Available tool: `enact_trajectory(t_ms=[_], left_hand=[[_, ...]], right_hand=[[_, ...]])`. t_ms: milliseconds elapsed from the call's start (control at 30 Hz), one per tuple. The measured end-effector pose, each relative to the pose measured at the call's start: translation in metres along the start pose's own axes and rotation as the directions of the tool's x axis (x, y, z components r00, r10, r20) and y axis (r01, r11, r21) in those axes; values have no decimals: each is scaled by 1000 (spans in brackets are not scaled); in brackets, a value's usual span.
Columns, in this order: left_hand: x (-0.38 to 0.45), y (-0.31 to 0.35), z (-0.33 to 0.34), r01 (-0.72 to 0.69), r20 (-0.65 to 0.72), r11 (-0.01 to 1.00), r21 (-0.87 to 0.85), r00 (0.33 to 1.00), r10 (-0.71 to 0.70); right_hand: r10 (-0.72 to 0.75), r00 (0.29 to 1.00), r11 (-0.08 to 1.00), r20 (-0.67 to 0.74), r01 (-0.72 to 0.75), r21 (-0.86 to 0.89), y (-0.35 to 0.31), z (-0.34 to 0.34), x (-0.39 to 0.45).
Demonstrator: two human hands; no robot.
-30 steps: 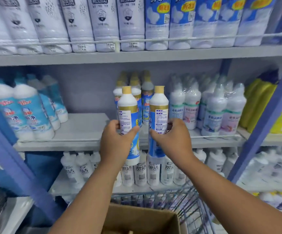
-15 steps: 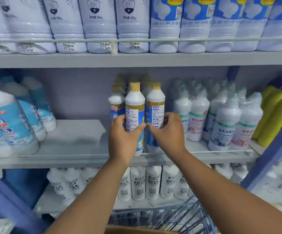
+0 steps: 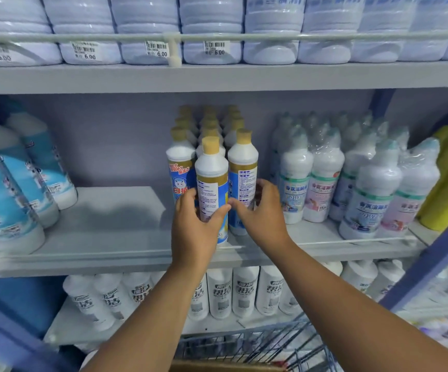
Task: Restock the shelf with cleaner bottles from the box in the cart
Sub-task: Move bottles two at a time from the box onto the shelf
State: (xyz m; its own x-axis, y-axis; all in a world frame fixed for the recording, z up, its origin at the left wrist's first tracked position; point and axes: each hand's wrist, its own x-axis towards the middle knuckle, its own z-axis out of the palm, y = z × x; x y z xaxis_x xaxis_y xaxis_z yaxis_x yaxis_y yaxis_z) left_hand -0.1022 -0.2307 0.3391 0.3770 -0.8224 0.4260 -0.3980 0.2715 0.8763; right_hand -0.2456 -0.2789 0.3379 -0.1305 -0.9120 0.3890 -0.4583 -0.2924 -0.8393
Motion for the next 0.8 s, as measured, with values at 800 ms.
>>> enact_trajectory(t_ms=[800], left_hand=[[-2,-5,-3,-20,31,997,69,999,18]], right_hand=[[5,989,1000,145,-2,-20,14,1,-8]])
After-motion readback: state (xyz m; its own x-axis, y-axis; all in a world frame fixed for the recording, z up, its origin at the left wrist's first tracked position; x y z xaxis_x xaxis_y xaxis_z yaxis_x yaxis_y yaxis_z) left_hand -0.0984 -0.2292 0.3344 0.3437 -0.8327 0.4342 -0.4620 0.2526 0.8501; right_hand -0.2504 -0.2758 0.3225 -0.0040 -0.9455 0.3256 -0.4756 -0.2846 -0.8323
